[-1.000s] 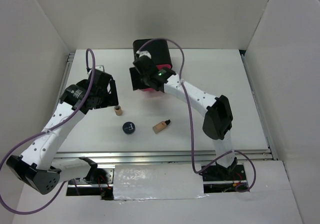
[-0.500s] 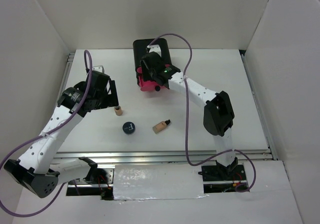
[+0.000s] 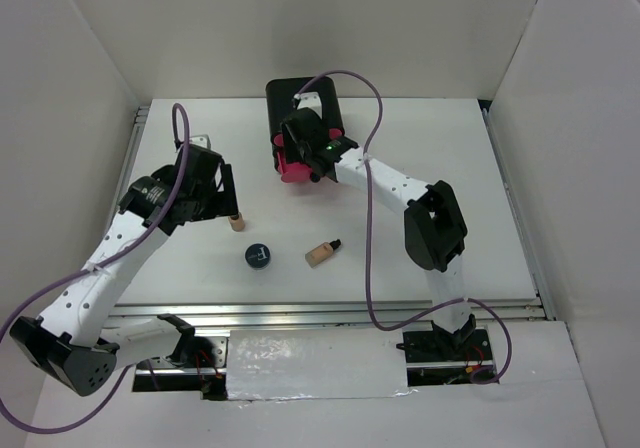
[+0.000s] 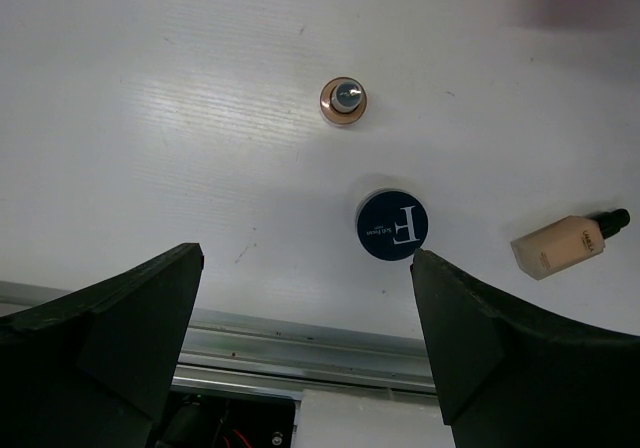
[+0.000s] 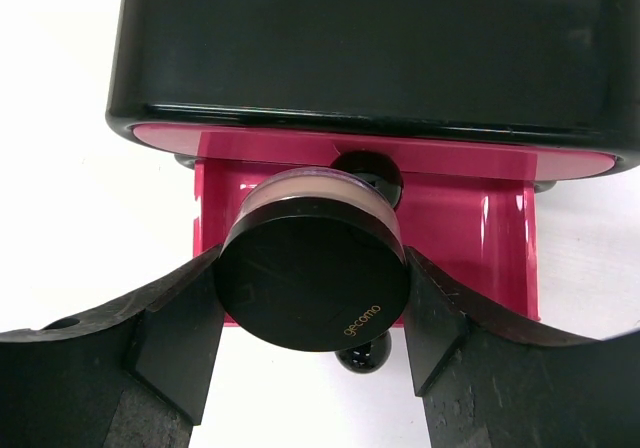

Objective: Organize the makeup

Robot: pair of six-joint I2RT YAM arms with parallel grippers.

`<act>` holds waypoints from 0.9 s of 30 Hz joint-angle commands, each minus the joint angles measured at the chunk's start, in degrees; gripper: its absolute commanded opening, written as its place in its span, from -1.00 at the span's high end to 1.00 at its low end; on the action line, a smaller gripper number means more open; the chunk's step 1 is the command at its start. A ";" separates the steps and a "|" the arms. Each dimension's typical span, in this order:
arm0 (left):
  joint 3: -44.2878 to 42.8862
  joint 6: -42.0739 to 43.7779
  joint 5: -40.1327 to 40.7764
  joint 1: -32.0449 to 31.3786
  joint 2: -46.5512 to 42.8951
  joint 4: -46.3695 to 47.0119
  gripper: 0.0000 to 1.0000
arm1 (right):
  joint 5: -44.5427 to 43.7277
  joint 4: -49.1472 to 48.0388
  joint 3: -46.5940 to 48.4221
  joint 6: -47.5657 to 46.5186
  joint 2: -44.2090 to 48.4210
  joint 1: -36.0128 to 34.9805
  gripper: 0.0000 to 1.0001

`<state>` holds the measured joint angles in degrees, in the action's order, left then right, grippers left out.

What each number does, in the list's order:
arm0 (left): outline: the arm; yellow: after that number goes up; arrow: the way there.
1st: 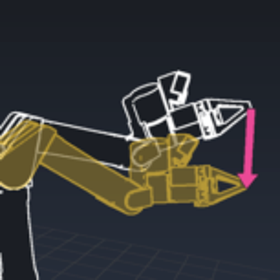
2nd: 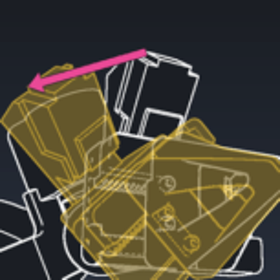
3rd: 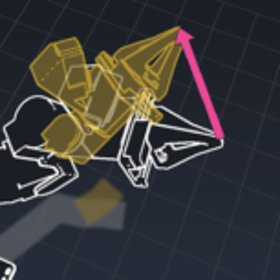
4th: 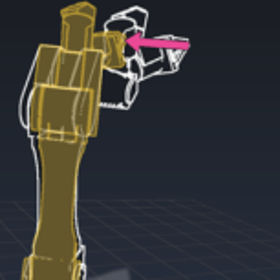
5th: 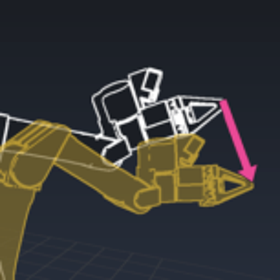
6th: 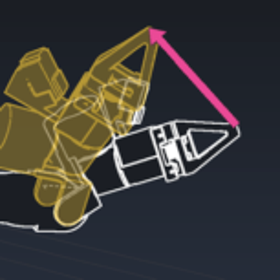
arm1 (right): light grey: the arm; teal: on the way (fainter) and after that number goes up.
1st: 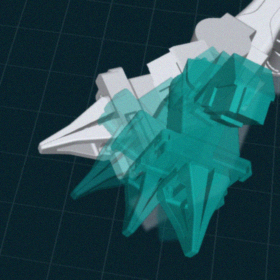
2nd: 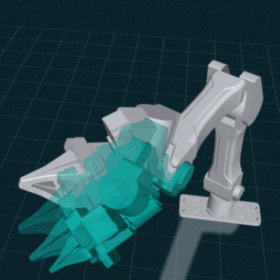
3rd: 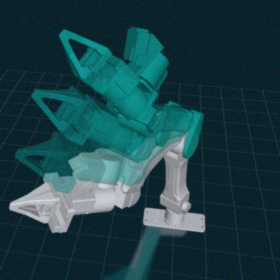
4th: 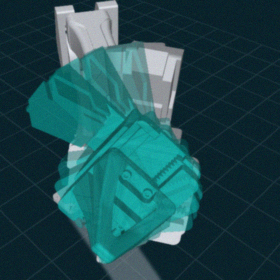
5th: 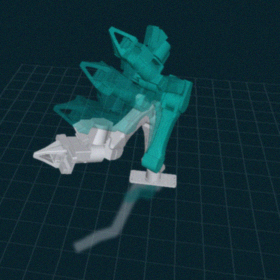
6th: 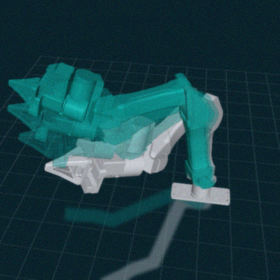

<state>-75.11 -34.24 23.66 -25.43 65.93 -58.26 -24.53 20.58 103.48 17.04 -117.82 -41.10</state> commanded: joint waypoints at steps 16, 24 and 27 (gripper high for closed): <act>2.43 0.84 -0.55 -0.06 -2.65 1.13 -0.99 | -1.22 -4.94 -4.43 2.03 -0.57 -1.61 0.02; 2.16 1.02 -0.90 0.03 -2.56 1.39 -0.99 | -1.22 -4.06 -2.85 2.39 0.14 -1.88 -0.08; 2.25 1.10 -1.07 -0.06 -2.65 1.57 -0.99 | -1.13 -2.91 -1.79 2.21 -0.74 -1.79 -0.10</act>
<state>-72.75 -34.26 23.16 -25.43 64.18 -57.84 -24.82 18.22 99.02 18.83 -118.32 -42.26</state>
